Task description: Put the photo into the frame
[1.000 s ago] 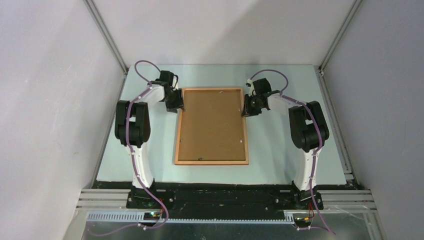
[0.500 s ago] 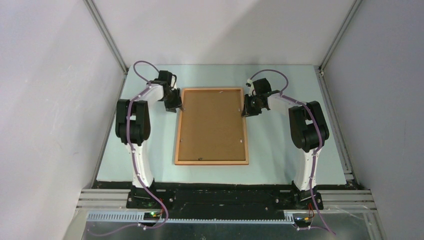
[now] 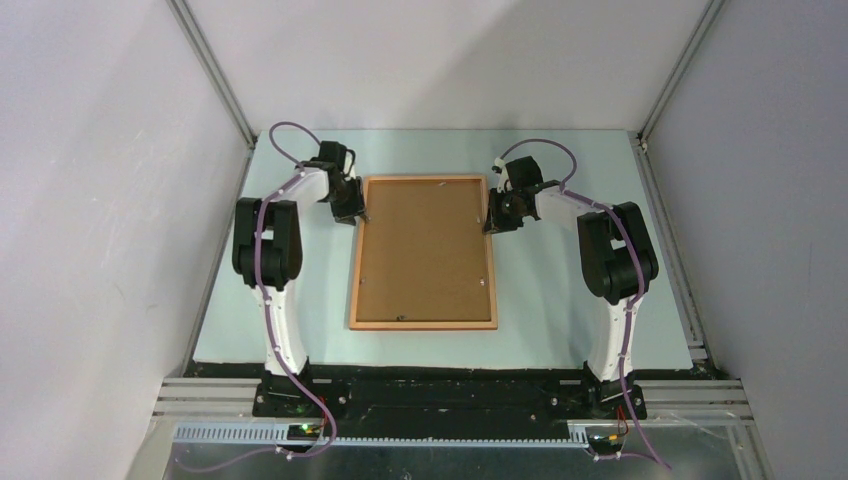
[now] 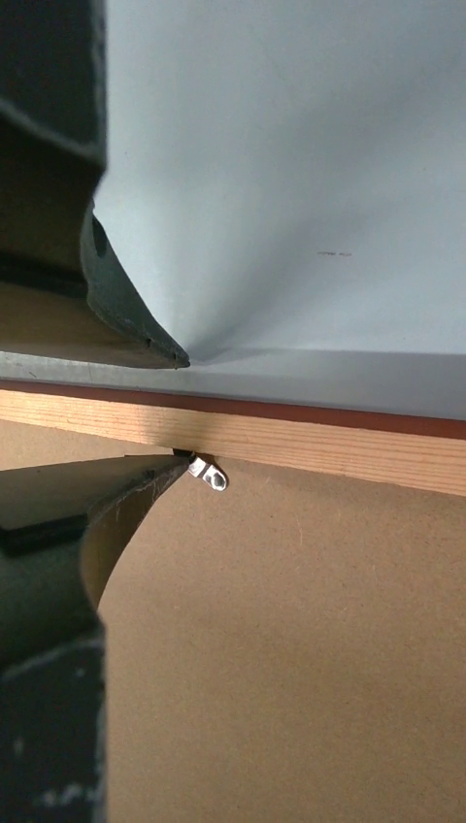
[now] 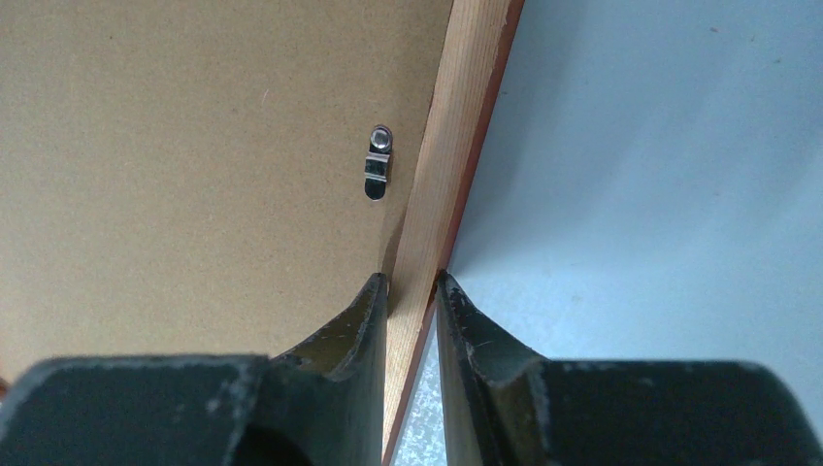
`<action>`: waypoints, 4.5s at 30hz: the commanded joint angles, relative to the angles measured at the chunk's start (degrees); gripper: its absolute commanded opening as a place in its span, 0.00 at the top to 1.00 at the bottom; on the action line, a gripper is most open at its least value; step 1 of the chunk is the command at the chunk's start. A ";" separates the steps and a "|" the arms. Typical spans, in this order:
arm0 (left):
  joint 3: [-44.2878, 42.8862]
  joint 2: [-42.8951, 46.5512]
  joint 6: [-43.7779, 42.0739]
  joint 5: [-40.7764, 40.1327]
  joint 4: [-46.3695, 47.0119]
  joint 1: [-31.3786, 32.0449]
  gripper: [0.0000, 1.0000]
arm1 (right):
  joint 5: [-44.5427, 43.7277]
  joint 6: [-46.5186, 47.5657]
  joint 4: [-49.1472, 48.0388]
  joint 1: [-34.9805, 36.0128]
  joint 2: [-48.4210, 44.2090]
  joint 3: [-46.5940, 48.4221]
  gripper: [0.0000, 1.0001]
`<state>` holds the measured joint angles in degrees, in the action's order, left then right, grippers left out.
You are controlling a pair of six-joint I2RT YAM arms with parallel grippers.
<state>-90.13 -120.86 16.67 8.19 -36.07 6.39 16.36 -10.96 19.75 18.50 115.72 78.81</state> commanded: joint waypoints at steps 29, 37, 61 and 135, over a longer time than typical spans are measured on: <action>0.03 1.27 -0.09 -7.32 0.32 1.60 0.70 | 2.62 -0.44 -1.96 -0.33 -0.33 0.38 1.00; -0.63 1.76 0.02 -6.26 0.34 1.59 0.72 | 2.90 -0.46 -2.01 -0.31 -0.12 0.38 1.00; -0.96 3.67 -2.25 -3.32 0.37 1.64 0.48 | 2.97 -0.56 -1.95 -0.37 -0.26 0.43 1.00; -1.41 3.89 -5.10 -6.94 0.38 3.10 0.50 | 3.58 -0.98 -1.98 -1.04 -0.12 0.39 1.00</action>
<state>-91.94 -121.23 12.51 2.09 -36.82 9.50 17.47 -11.94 19.59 17.76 115.83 78.74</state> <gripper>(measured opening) 0.398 0.249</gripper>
